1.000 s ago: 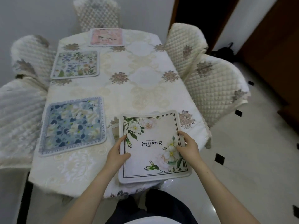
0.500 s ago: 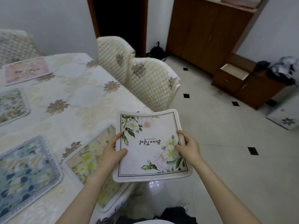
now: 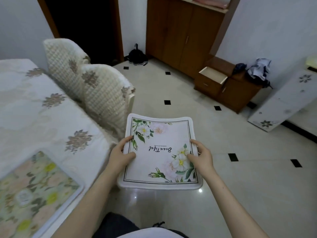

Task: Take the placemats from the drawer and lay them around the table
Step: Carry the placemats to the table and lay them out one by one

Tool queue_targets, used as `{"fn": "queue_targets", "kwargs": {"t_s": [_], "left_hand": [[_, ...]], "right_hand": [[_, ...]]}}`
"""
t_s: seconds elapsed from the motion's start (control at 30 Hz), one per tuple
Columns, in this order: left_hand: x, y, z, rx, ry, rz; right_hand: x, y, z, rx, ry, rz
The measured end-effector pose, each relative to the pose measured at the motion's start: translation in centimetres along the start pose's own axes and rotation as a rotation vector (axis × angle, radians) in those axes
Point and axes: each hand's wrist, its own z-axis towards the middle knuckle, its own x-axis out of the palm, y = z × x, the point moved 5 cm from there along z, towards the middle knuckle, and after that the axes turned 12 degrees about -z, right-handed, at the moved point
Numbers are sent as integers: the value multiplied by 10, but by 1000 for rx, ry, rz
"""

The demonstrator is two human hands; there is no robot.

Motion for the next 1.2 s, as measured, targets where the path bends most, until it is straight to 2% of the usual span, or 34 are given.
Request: {"fn": "queue_targets", "kwargs": {"t_s": [0.17, 0.4, 0.83, 1.03, 1.2], "left_hand": [[60, -15, 40, -1, 11, 28], [95, -32, 129, -18, 11, 55], [129, -124, 381, 6, 42, -22], [130, -145, 473, -30, -50, -84], [130, -158, 558, -40, -197, -154]], "right_hand": [[-39, -20, 51, 32, -28, 15], [-43, -13, 148, 63, -17, 49], [-29, 100, 398, -24, -57, 33], [-2, 135, 507, -32, 13, 42], [38, 173, 626, -80, 141, 38]]}}
